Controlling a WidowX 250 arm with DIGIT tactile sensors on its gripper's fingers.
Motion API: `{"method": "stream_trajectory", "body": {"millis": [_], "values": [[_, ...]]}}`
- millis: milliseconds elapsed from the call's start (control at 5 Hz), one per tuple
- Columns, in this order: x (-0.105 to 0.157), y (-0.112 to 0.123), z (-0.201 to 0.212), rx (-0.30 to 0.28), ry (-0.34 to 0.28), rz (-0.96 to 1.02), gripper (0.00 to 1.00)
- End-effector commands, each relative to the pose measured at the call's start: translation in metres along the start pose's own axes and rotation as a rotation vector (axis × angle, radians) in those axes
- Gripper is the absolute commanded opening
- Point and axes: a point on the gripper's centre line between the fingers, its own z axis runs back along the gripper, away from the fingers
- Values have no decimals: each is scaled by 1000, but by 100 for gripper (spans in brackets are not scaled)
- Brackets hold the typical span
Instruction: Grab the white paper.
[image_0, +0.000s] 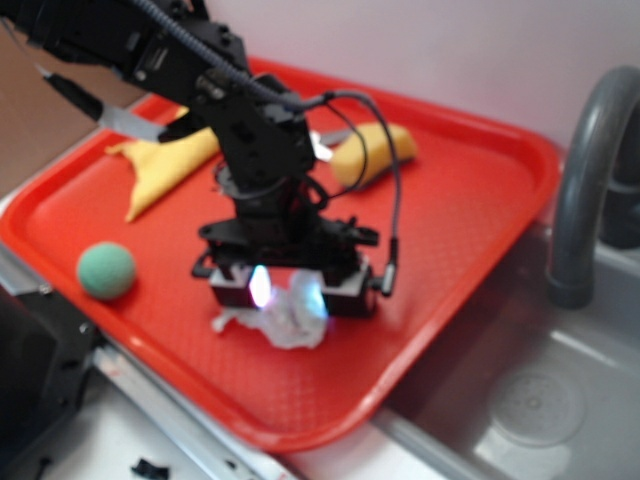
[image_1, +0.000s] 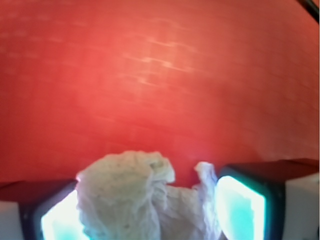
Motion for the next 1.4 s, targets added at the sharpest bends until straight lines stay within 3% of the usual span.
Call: {"method": "stream_trajectory", "body": {"millis": [0,200,400,600,800,1000,1200], "values": [[0,-1,-6,15,-11,-17,0],[-1,-1,2,42,-29,-59,0],[5,0,38,-9,-39,-220,0],[12,6,82,-108,72,-462,0],[10,12,123,-89,134,-647,0],[-1,25,167,-120,91,-773,0],[-10,45,190,-120,-31,-756,0]]}}
